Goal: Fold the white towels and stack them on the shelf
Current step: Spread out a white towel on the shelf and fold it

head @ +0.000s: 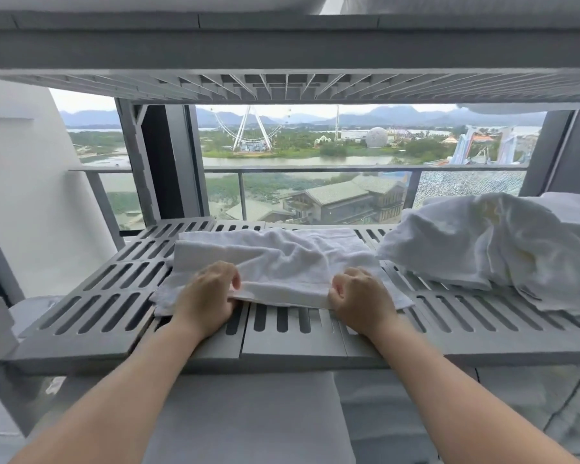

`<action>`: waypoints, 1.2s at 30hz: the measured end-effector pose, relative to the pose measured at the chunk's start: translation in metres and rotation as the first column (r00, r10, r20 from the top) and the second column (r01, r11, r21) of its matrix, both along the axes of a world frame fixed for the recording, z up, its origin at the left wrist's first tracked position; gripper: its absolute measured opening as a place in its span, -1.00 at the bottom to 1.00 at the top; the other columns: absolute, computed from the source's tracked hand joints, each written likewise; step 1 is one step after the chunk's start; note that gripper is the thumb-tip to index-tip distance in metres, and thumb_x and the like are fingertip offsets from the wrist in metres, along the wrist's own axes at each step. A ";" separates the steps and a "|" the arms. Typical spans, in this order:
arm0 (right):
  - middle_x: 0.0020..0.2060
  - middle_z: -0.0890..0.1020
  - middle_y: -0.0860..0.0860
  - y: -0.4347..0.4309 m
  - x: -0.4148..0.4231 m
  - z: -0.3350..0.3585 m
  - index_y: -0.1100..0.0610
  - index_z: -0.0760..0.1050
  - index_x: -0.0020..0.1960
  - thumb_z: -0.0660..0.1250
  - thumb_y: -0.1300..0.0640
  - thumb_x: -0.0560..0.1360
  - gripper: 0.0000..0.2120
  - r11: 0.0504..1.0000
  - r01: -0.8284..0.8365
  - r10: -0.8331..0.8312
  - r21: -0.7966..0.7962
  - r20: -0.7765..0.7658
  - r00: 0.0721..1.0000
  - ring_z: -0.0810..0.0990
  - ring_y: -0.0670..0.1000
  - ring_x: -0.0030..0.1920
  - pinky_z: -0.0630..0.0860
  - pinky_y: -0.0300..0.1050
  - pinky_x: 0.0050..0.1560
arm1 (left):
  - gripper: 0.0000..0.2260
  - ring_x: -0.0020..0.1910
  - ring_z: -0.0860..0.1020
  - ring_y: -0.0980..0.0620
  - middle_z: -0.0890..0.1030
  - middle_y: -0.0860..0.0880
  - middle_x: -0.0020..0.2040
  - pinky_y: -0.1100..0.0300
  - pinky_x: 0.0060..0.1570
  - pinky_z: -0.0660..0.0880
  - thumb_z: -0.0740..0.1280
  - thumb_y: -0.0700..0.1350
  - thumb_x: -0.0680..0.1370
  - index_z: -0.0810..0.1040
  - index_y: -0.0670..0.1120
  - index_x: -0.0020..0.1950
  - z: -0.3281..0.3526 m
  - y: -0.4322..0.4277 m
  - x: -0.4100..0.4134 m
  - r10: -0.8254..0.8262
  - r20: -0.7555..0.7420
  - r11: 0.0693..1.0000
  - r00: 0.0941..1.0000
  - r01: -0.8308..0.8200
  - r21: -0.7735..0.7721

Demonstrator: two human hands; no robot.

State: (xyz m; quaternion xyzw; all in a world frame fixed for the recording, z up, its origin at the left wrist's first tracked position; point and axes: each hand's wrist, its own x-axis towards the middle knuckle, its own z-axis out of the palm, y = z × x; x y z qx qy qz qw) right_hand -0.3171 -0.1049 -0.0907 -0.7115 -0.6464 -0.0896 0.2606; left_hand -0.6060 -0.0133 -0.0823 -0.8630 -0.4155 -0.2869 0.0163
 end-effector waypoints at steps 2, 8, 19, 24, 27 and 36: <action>-0.05 0.59 -0.02 -0.008 -0.003 -0.003 0.01 0.51 0.00 0.21 -0.09 0.50 -0.78 0.996 -0.082 0.082 0.022 0.033 0.996 0.51 0.04 0.05 0.46 -0.04 0.05 | -0.67 0.14 0.59 0.00 0.63 0.05 0.11 0.04 0.14 0.57 0.39 -0.33 0.41 0.55 0.03 0.06 -0.008 -0.008 0.001 0.036 0.023 0.998 0.999 -0.037 0.049; 0.07 0.55 -0.06 -0.015 -0.003 -0.005 -0.03 0.63 0.13 0.30 -0.14 0.48 -0.69 0.984 -0.162 0.170 -0.079 0.123 0.978 0.46 0.01 0.20 0.44 -0.04 0.24 | -0.61 -0.10 0.60 0.03 0.61 0.06 -0.11 0.24 -0.14 0.48 0.35 -0.42 0.36 0.58 -0.02 0.06 -0.013 -0.011 0.001 0.040 0.077 0.992 0.996 -0.049 0.120; 0.44 0.44 -0.10 -0.001 -0.005 -0.006 -0.09 0.37 0.47 0.22 -0.07 0.46 -0.44 0.956 -0.116 0.127 -0.269 0.025 0.992 0.38 0.04 0.44 0.29 0.01 0.45 | -0.73 0.01 0.61 -0.06 0.65 0.02 0.03 0.11 -0.16 0.51 0.34 -0.24 0.47 0.66 0.02 0.09 -0.018 -0.001 0.003 0.104 0.011 0.987 0.994 -0.105 0.119; -0.08 0.63 0.02 -0.008 -0.005 -0.008 0.03 0.56 0.08 0.37 0.02 0.46 -0.78 0.999 -0.053 0.053 -0.008 0.092 0.994 0.58 0.13 0.02 0.51 -0.02 -0.01 | -0.87 -0.06 0.63 -0.07 0.68 -0.01 -0.04 0.03 -0.15 0.59 0.30 -0.19 0.55 0.61 -0.02 -0.01 -0.008 -0.005 0.000 0.053 0.010 0.995 0.999 -0.054 0.084; 0.00 0.63 0.01 -0.009 -0.006 -0.005 -0.02 0.53 0.21 0.36 -0.03 0.49 -0.70 0.992 -0.100 0.105 -0.076 0.070 0.992 0.58 0.11 0.09 0.51 -0.02 0.07 | -0.91 -0.14 0.63 -0.09 0.70 -0.03 -0.11 0.10 -0.24 0.51 0.31 -0.16 0.58 0.61 -0.04 -0.05 0.002 -0.007 -0.003 0.008 -0.006 1.000 1.000 -0.008 0.014; -0.03 0.64 -0.01 -0.011 -0.011 -0.002 0.03 0.58 0.08 0.31 0.06 0.46 -0.78 0.996 -0.084 0.090 -0.041 0.168 0.982 0.60 0.11 0.06 0.48 -0.06 -0.08 | -0.90 -0.21 0.60 -0.01 0.61 0.06 -0.21 0.07 -0.18 0.52 0.26 -0.01 0.65 0.44 0.14 -0.05 0.030 -0.013 -0.008 0.036 -0.029 0.975 0.999 -0.041 -0.216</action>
